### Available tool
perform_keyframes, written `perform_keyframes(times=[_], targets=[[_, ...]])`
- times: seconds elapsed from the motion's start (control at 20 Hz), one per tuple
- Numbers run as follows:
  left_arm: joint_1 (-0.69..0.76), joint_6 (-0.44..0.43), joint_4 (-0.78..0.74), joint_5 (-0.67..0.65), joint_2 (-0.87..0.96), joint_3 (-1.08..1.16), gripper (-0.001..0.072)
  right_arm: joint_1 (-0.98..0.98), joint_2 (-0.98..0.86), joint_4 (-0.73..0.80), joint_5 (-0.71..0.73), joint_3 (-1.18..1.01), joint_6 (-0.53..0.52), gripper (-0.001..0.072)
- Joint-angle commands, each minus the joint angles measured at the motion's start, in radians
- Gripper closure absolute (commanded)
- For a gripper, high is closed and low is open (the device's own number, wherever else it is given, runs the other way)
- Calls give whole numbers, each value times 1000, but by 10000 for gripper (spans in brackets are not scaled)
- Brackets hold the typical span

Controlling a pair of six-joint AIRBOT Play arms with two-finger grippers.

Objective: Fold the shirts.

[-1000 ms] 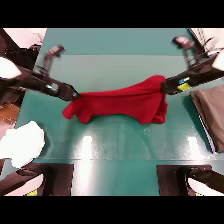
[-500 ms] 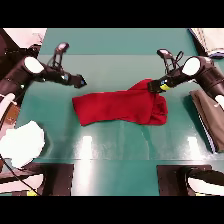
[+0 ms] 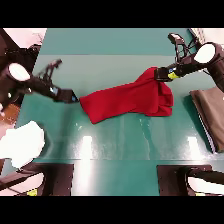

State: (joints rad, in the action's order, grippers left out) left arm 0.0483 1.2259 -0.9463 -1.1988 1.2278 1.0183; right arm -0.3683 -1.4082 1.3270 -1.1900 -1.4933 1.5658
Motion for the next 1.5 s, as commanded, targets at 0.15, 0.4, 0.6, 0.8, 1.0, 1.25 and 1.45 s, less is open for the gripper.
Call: perform_keyframes(times=[0.15, 0.4, 0.6, 0.8, 1.0, 1.25, 1.45], targets=[[160, -115, 304, 297, -60, -415, 164, 4, -2, 0, 11, -9, 0, 693], [275, -78, 348, 505, -55, -439, 165, 3, -2, 0, -10, -9, 0, 693], [331, -79, 409, 570, -13, -433, 165, 3, -2, -1, -23, -9, 0, 693], [331, -88, 445, 521, -11, -388, 667, 3, -1, 0, -33, -9, 0, 693], [262, -100, 352, 239, -22, -201, 683, 3, 1, 1, -101, -9, -4, 693], [54, -100, 252, 53, -159, 76, 683, 3, 46, -1, -100, -9, -4, 693], [-14, -101, 233, 0, -184, 153, 682, 4, 56, -106, -93, -8, -7, 587]])
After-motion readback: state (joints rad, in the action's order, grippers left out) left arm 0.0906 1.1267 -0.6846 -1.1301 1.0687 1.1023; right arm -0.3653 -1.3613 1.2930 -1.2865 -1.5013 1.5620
